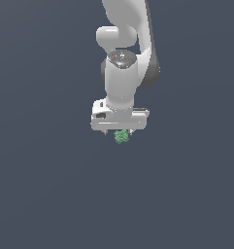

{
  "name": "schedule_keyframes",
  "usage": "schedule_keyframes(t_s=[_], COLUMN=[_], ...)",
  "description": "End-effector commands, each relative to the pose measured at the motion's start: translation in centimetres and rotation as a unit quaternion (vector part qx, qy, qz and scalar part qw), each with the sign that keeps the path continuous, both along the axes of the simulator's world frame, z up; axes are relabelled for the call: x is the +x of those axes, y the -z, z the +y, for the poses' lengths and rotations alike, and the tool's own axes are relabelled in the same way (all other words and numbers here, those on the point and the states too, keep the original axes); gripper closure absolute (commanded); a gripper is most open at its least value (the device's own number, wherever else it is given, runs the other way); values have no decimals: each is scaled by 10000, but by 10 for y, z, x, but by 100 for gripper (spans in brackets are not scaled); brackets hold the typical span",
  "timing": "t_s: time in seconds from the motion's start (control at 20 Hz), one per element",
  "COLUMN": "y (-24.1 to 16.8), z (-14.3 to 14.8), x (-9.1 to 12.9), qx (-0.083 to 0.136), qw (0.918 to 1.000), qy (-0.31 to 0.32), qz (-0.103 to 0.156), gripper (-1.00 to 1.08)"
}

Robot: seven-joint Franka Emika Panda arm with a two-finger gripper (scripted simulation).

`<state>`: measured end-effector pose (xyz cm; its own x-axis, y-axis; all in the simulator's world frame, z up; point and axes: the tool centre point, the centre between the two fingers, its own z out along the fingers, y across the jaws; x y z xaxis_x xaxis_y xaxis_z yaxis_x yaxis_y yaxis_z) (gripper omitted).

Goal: Pick up the object and move it to a goal position.

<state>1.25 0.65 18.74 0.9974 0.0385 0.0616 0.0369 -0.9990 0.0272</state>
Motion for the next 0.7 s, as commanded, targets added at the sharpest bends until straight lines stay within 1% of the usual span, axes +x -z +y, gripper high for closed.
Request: schedule_keyframes(t_s=[0.0, 0.15, 0.4, 0.65], y=[0, 0, -3, -1], z=[0, -6, -31, -29], x=[0, 1, 4, 3], qx=[0, -29, -139, -131], qw=[10000, 10000, 9999, 9999], qy=[0, -2, -2, -11], qz=[0, -12, -57, -49], gripper=[-92, -92, -92, -92])
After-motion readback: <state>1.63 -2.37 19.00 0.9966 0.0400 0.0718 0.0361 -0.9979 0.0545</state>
